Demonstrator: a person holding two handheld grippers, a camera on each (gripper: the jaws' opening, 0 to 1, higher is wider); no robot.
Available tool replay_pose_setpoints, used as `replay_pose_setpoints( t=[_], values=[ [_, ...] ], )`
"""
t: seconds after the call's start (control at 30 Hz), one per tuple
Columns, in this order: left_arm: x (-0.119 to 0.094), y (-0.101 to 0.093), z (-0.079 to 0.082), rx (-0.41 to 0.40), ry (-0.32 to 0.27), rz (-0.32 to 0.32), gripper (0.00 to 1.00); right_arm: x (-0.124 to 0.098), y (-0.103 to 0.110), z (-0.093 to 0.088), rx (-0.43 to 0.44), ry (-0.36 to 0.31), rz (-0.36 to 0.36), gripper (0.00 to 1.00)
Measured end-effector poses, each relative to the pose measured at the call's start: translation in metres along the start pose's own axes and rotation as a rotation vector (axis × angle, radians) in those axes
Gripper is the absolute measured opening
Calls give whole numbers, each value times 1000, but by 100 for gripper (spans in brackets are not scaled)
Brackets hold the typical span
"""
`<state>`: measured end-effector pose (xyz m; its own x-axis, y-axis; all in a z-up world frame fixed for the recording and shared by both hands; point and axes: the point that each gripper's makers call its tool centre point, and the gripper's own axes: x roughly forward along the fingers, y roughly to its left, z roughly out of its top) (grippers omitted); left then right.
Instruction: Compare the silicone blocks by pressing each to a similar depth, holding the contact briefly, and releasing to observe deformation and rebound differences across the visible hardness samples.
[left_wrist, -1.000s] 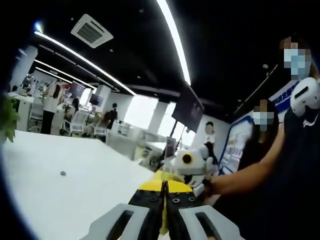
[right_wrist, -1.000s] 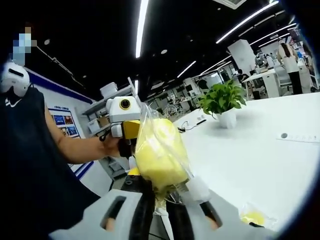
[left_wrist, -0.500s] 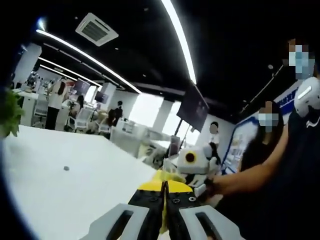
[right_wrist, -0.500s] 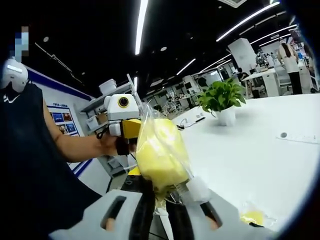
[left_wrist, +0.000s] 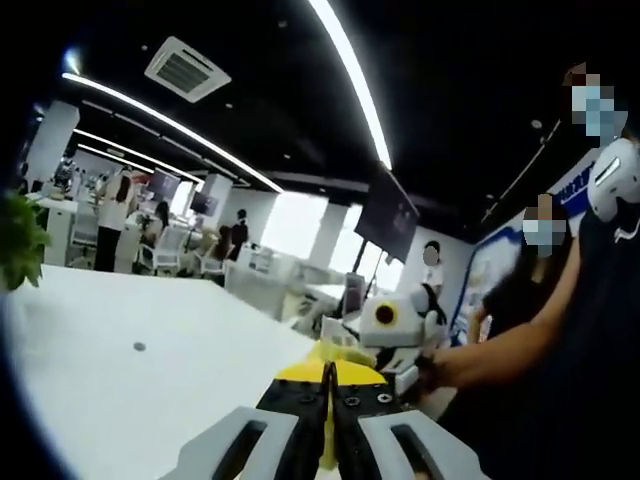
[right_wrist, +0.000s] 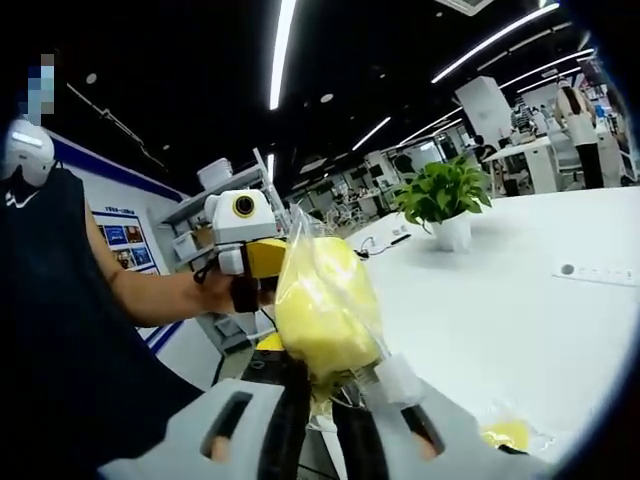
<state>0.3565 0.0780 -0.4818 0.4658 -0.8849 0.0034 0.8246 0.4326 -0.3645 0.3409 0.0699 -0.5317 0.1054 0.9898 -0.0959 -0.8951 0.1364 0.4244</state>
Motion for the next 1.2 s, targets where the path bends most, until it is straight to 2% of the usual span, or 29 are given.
replay_pose_setpoints(
  t=[0.3,0.47,0.5,0.83,1.03,1.1,1.2],
  values=[
    [3,1,2,-32,-4,27,0,-1,-1,1,16,-7,2,4],
    [4,1,2,-15,8,23,0,-1,-5,2,8,-34,-18,5],
    [4,1,2,-13,8,21,0,-1,-6,3,-21,-47,-22,6],
    [3,-1,9,-41,-28,-9,0,-1,-6,10,-25,-68,-26,11],
    [3,-3,15,-43,-42,-23,0,1,-12,11,-48,-58,-55,29],
    [1,-2,19,-46,-52,-20,0,2,-16,15,-64,-65,-88,42],
    [-1,2,23,-49,-67,-10,0,0,-26,20,-102,-87,-145,69]
  ],
)
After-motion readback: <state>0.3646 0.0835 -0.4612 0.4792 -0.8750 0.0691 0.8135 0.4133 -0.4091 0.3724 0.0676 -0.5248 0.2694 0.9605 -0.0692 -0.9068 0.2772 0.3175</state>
